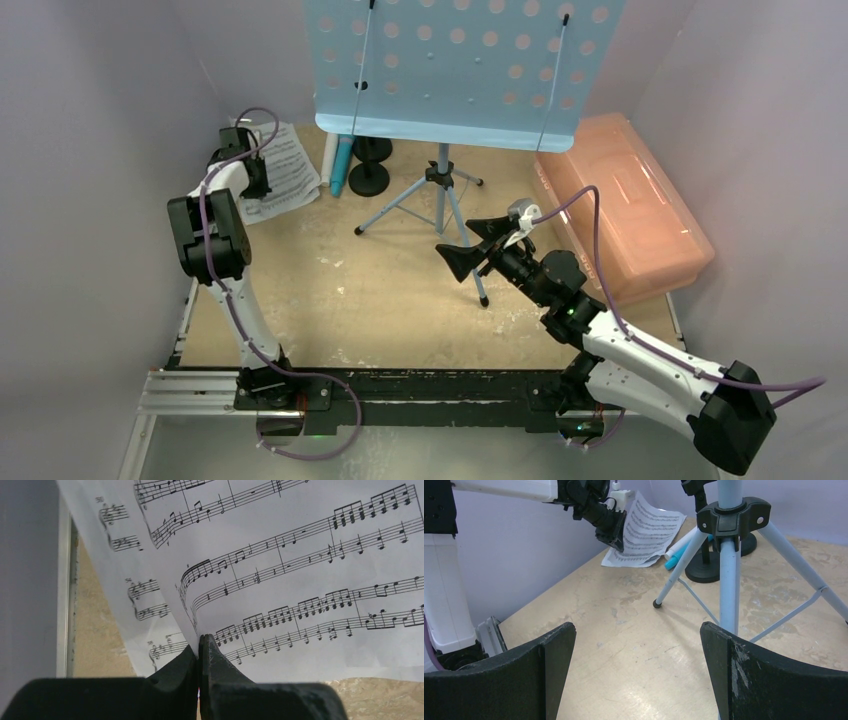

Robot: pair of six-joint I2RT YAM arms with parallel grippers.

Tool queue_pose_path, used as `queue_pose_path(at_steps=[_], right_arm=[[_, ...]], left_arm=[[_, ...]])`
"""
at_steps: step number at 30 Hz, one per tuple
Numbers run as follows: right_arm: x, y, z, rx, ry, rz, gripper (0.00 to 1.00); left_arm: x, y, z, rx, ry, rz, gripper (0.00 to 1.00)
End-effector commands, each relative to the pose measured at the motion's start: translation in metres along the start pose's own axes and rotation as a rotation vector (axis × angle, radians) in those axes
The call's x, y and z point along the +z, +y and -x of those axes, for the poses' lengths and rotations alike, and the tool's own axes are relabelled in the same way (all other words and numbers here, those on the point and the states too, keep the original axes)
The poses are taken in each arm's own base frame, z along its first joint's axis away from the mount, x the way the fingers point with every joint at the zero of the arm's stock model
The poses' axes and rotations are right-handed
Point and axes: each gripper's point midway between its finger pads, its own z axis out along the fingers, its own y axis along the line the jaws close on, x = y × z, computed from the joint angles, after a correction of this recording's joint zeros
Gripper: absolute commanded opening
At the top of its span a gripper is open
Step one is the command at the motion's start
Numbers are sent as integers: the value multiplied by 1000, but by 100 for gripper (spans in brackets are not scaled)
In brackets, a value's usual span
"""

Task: Pack up the instrument practice props

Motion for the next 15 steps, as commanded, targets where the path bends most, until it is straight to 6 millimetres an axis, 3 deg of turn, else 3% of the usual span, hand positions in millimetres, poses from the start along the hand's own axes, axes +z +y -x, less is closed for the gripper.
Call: queue_pose_path(at_steps=[1,15], right_arm=[[3,1,8,-1,-35,-3,98],[3,3,9,-1,-37,5,98]], left_arm=[[-12,-5,28,70,-80,28,0],[-21,23,25,78,-62,180,1]])
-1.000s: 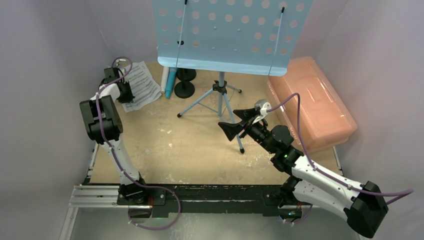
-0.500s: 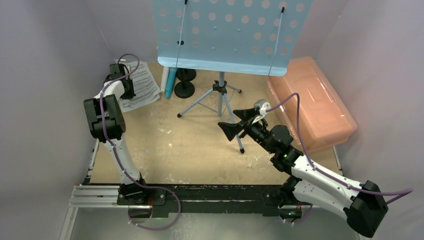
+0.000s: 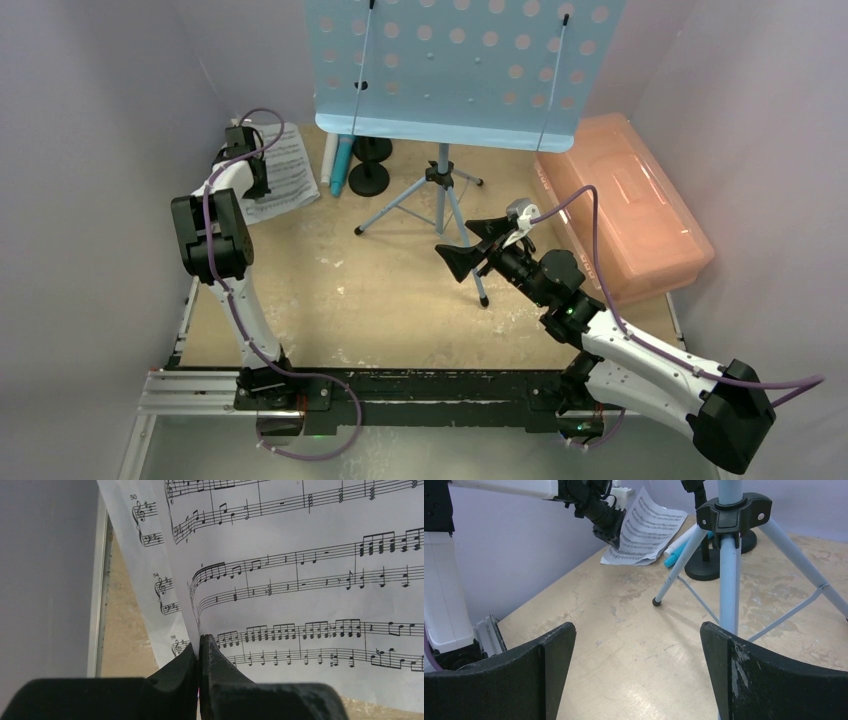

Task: Pack up the instrument practice props

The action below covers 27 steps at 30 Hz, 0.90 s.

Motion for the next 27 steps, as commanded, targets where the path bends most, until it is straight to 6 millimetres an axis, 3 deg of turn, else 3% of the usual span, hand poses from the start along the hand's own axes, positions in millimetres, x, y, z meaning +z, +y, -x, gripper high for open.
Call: queue_pose_path(at_steps=[1,4,9,16,22,27], right_arm=[[1,4,12,0,-46,11,98],[1,4,12,-1,-45,8,98],[2,3,12,-4,-44,5,98],[3,1,12,-12,-30,-10,98],[4,-1,14,-21,-23,-22,98],[2,-3,15,-23,-27,-37,98]], left_arm=[[-17,19,20,3,-54,67,1],[-16,21,19,3,-51,82,2],[-20,22,23,-10,-62,82,14],[-40,32,36,-53,-119,120,31],[-58,45,40,-91,-152,184,38],[-78,38,52,-162,-215,128,47]])
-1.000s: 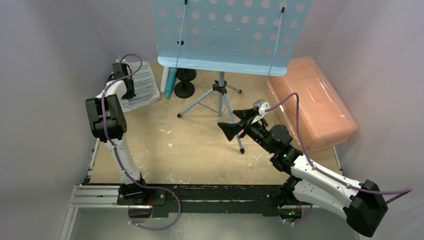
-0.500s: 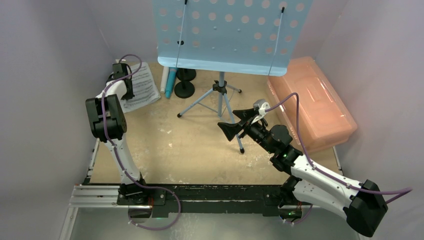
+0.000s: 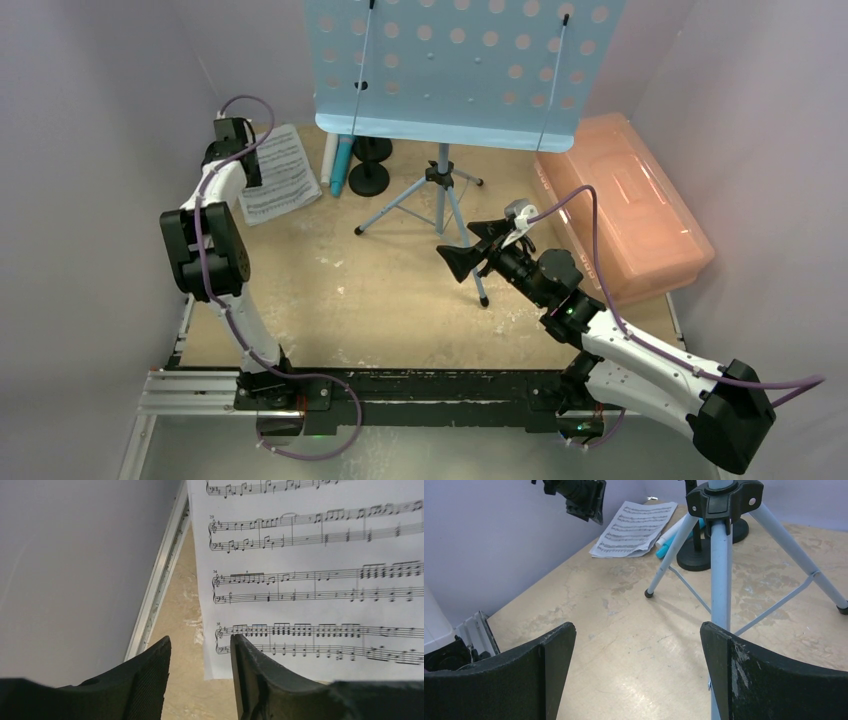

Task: Pack up the instrument practice props

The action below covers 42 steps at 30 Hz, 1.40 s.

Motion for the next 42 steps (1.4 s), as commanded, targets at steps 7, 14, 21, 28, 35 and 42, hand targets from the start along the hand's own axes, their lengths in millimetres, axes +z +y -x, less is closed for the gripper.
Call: queue_pose_path(at_steps=[7,14,21,28,35,42], right_arm=[[5,-2,27,-32,-56,-40,98],[2,-17,36,-56,-80,-126,98],[8,-24,12,-26,-13,-151,98],[18,-41,-26,-21,79,-211,98],[30,-66,-42,-70,96,-313,98],[45,-84,-57,-107,131,-390,95]], left_arm=[[-80,6,56,-191,-210,-114,64],[-148,2,67,-305,-322,-237,71],[-209,-6,36,-328,-379,-383,72],[-251,2,-3,-332,-495,-401,77],[-261,-24,-41,-255,-482,-463,80],[-268,-28,-54,-211,-511,-433,80]])
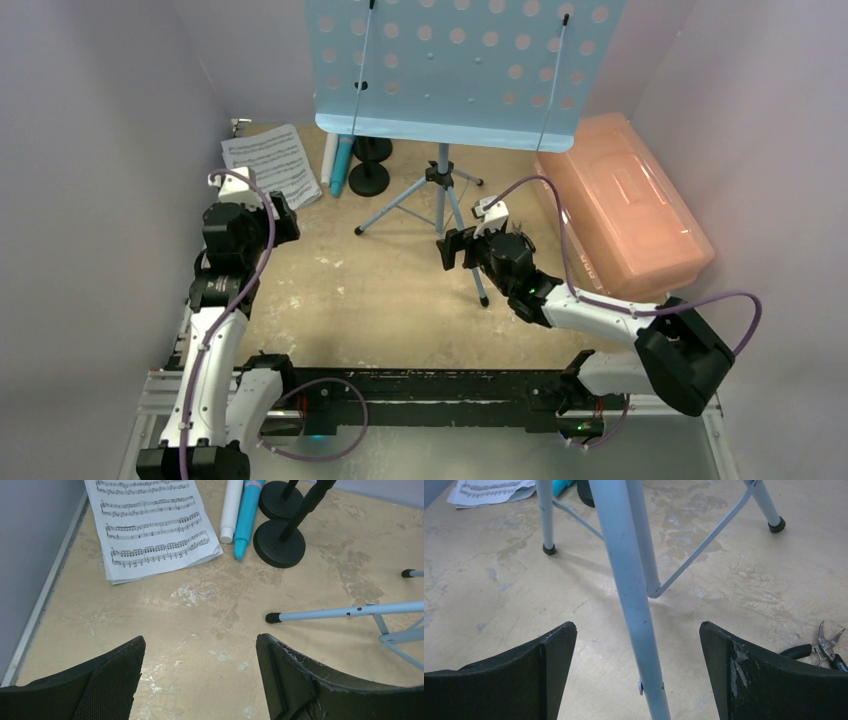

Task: Pack up the instrument practice props

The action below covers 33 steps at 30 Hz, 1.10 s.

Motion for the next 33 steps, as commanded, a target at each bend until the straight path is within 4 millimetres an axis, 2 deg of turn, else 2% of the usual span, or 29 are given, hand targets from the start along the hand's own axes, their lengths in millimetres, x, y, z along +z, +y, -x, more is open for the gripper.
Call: queue_pose_path(at_steps=[1,4,7,14,21,27,29,32,33], right_arm=[[14,1,30,-6,-85,-34,94],[11,9,14,-6,-41,-13,90],[5,27,-3,-12,-5,20,89],[-10,75,-28,42,64,150,88],[-29,132,-46,63,113,288,88],[-44,173,-44,46,106,404,89],[-50,181,-39,36,97,451,90],[-61,180,-31,20,82,479,93],[-67,178,-22,17,65,487,94]], left_arm=[[-7,1,16,35,-74,24,80],[-7,-3,13,38,-66,4,80],[-5,-9,11,40,-58,-24,80],[9,-20,-9,44,44,-91,80],[13,-23,-16,42,75,-110,80],[19,-32,-28,39,128,-161,81],[21,-36,-33,36,154,-186,81],[23,-42,-38,30,183,-213,81],[23,-44,-39,25,191,-223,81]])
